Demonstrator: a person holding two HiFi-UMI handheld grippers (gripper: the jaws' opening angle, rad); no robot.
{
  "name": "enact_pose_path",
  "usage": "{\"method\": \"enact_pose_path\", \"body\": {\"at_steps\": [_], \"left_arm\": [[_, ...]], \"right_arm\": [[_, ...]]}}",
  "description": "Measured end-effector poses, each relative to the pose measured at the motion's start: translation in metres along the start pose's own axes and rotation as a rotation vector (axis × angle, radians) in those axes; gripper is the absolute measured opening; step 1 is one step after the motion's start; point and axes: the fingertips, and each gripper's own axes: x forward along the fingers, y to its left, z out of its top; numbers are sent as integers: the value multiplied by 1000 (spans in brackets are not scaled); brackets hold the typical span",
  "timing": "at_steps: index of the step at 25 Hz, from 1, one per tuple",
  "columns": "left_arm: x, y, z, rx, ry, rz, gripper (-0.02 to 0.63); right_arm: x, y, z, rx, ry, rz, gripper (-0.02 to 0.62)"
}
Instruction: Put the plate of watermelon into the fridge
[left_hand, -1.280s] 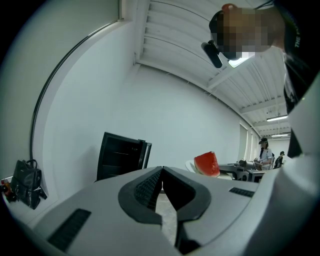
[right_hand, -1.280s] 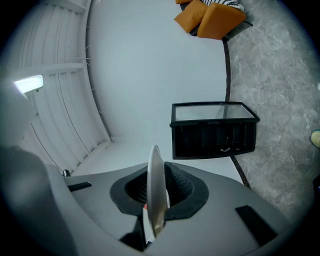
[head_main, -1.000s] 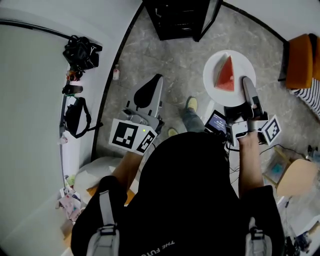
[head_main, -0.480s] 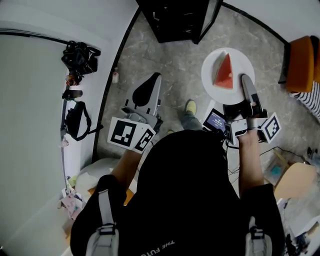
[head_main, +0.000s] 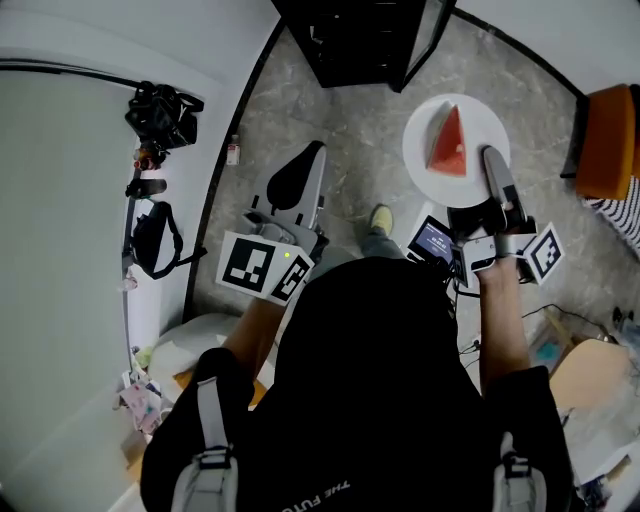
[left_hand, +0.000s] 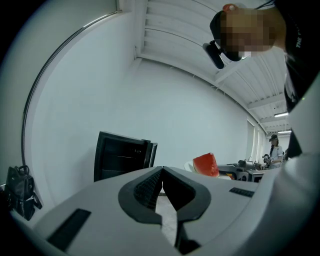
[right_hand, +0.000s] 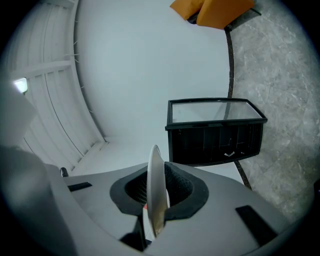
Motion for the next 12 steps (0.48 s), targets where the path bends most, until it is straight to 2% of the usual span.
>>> {"method": "enact_pose_path", "body": {"at_steps": [12], "left_arm": [[2,-9,1,20,-13,-3,12]], "right_arm": [[3,2,-3,0,32,19,43]]}}
